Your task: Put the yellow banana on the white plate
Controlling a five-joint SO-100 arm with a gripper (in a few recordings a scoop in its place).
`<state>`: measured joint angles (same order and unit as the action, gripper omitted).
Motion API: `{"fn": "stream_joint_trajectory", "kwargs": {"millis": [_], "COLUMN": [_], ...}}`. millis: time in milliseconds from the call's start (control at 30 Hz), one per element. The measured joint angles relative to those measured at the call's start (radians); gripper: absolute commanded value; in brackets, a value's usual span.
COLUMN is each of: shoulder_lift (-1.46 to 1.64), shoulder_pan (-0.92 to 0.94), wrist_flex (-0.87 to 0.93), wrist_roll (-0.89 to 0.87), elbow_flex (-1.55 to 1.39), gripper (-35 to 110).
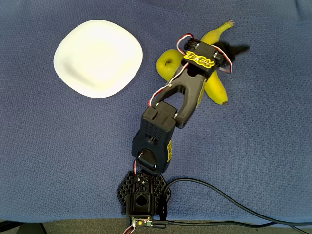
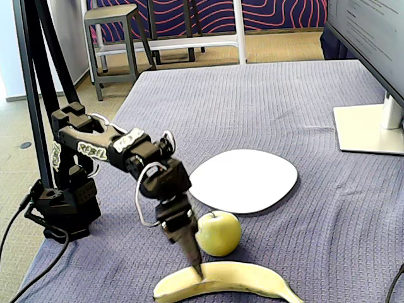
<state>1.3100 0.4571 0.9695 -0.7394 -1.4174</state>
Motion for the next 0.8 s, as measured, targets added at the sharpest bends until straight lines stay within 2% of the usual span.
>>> {"fn": "stream_joint_trajectory", "kwargs": {"millis": [133, 233, 800], "shoulder_lift": [-0.029, -0.031, -0.141], "shoulder_pan": [-0.015, -0.008, -0.017], "wrist_flex": [0.115, 0.152, 0.186], "wrist_roll": [-0.156, -0.210, -0.222], "elbow_flex": [0.025, 0.025, 0.069], "gripper": [50, 51, 48]}}
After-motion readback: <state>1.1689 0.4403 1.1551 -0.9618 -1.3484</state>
